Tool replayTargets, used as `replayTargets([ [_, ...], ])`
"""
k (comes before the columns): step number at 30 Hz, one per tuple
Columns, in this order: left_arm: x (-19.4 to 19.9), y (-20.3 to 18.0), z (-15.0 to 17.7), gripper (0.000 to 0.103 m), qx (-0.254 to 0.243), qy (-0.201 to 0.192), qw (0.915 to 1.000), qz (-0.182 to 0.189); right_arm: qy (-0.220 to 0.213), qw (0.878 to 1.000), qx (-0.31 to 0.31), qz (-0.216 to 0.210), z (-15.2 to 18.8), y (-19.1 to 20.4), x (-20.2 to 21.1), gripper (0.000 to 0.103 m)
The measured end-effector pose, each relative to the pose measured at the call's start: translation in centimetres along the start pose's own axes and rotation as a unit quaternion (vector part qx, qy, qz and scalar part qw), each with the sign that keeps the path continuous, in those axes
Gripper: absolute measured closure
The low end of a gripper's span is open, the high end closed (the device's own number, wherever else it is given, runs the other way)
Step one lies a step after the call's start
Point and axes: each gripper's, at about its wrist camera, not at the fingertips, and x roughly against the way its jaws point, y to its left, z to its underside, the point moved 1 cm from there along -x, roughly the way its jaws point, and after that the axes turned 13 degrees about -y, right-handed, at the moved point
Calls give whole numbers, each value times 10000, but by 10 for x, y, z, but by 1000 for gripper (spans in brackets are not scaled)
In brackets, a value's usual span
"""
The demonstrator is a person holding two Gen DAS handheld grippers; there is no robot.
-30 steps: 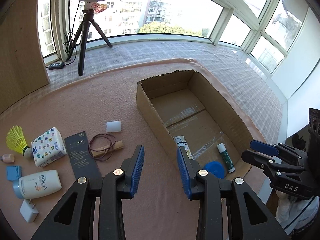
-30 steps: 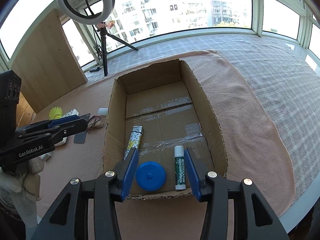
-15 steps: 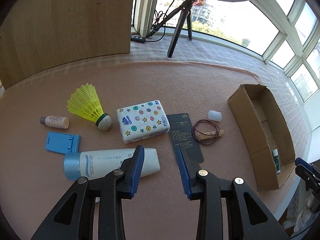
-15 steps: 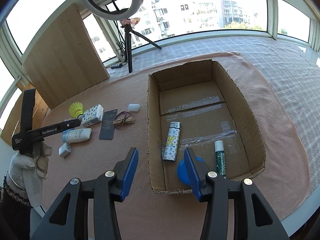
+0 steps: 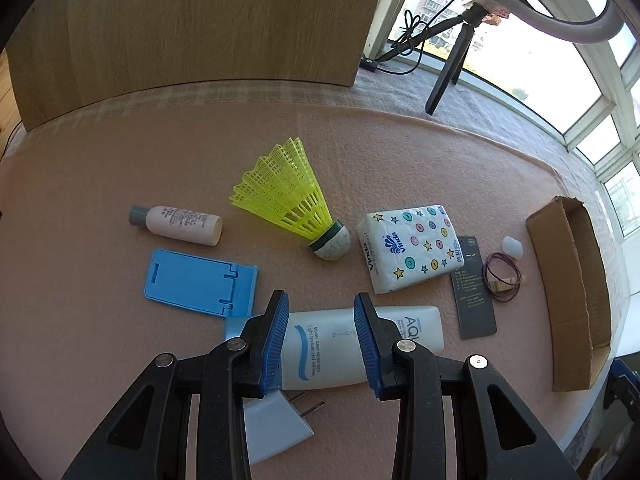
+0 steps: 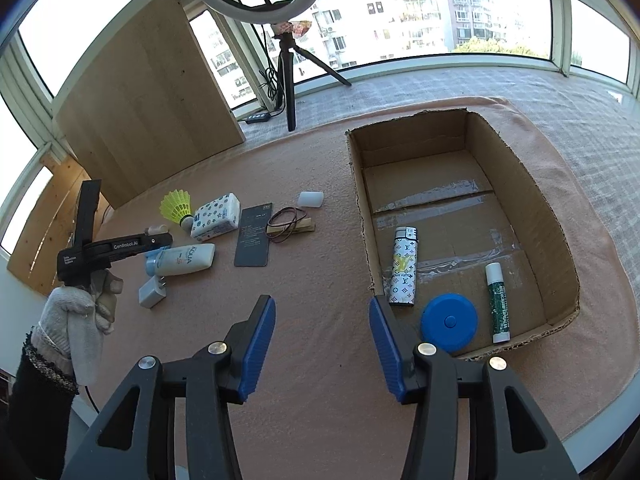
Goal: Organize objects
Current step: 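Move the left tool to the white AQUA sunscreen bottle and grasp it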
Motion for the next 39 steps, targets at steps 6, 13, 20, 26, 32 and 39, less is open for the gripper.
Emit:
replayTargets([
  [6,-9,-12,10,67,-272,124,9990,327,-28,9999,-58,91,5,9,7,57],
  [13,-11,-65,35,67,-920,338,9914,871,-68,9997,-133,204,10,12,17,57],
  [20,0,-115,89,67,-1424,511,9793,1346,-39,9996,-224,172,16,14,21,57],
  [26,31,-127,111,67,-1630,342,9764,1376,62,9997,-231,72,21,20,15,57],
  [32,70,-87,85,63,-896,-184,9884,1216,-159,9995,-266,21,21,29,5,57],
  [39,54,-13,44,58,39,-98,9975,706,-195,9993,-270,-193,22,38,-5,57],
])
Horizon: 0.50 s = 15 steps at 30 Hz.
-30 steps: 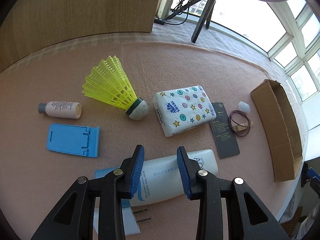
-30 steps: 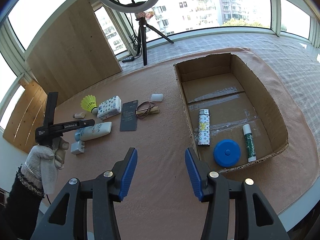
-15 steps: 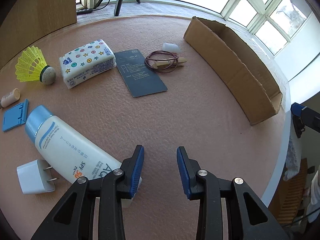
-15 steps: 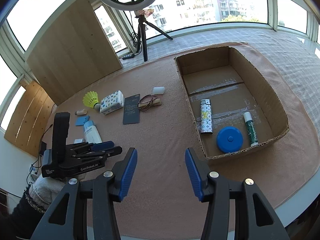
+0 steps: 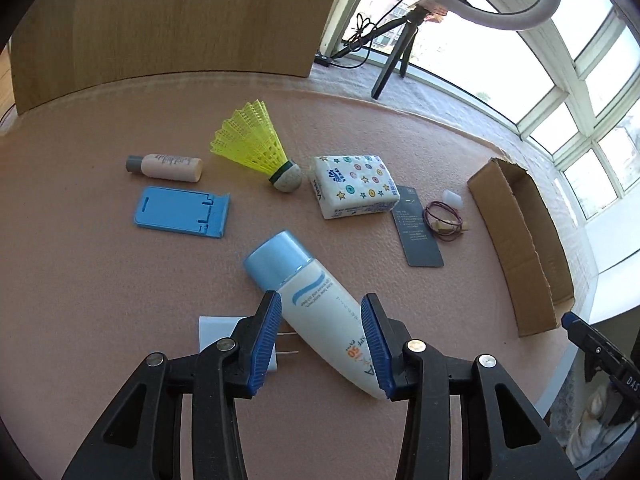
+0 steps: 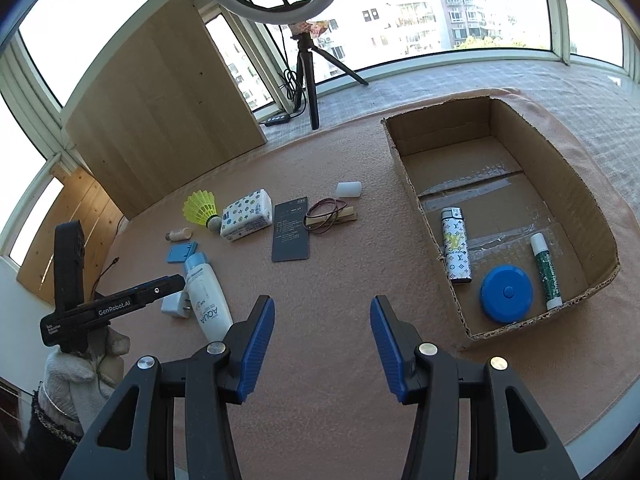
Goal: Organize objects
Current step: 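Move the left tool to the white AQUA sunscreen bottle and grasp it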
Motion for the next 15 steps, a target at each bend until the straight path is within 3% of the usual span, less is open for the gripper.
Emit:
replayTargets([
  [6,-24,8,-6,59,18,319,9995,36,219,9997,-9,-110,6,3,-4,57],
  [15,-47,-44,15,59,-610,478,9965,317,667,9974,-134,-231,15,-4,-6,57],
])
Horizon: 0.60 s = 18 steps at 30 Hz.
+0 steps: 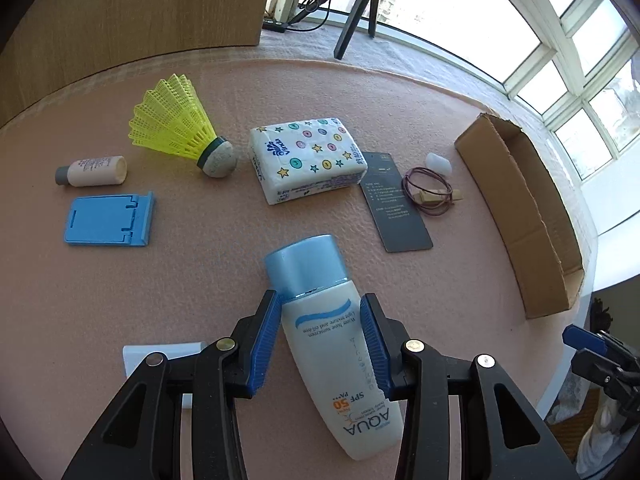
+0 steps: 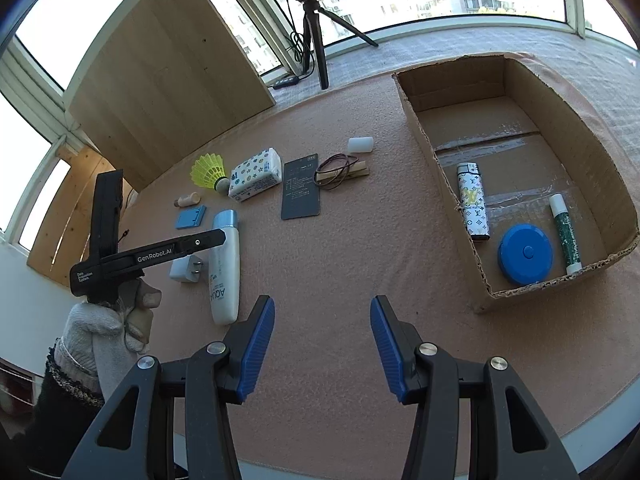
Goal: Organize objects
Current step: 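Move the left tool to the white AQUA sunscreen bottle and grasp it, then close the right tool on the sunscreen bottle while the left tool holds it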
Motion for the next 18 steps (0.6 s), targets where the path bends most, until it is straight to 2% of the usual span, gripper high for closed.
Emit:
replayTargets([
  [3,-6,-18,12,58,35,75,9997,223,134,9999,10,22,1,-1,-6,57],
  [7,-3,-26,28,57,370,143,9977,554,378,9992,-101,-112,4,-2,-20,57],
  [13,8,-34,51,57,233,280,9970,677,749,9938,-664,-477,17,-3,-53,57],
  [18,10,-35,57,57,125,280,9977,608,949,9880,-980,-725,20,3,-82,57],
])
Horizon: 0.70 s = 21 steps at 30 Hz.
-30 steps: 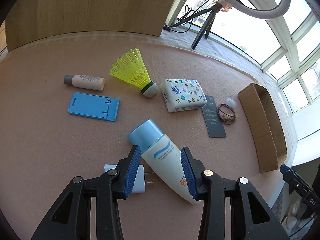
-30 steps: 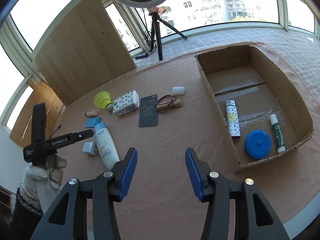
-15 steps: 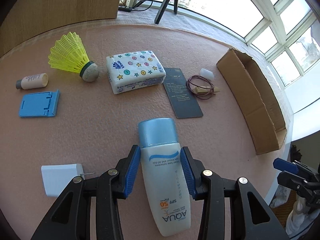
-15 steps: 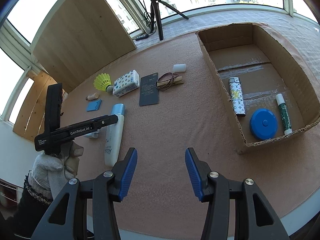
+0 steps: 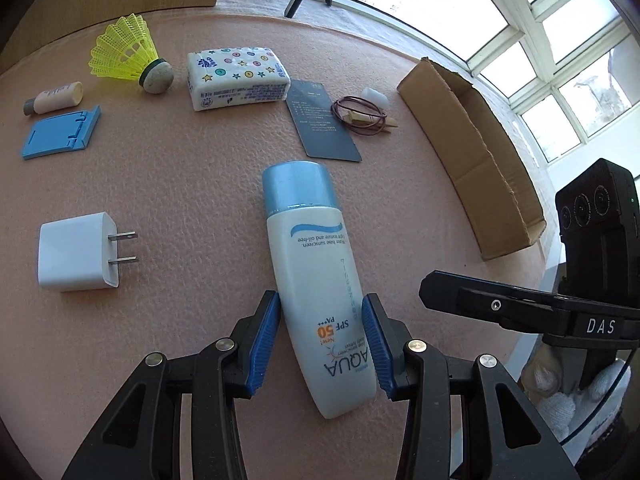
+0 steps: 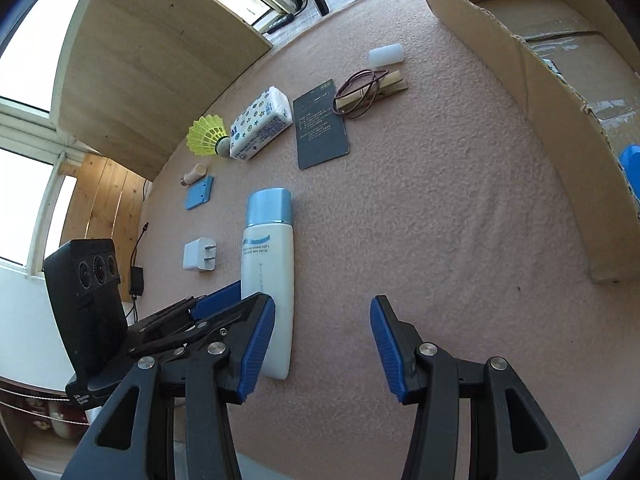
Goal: Organize objects
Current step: 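Close the right tool on the sunscreen bottle while the left tool holds it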
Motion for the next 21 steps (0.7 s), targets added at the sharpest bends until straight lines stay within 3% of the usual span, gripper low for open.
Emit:
replayTargets([
  [16,3,-8,8,58,-218,90,9997,-2,479,9977,445,-165,-3,38,-41,57],
  [21,3,-10,9,59,-196,69,9998,-13,525,9969,580,-119,1,42,-47,62],
])
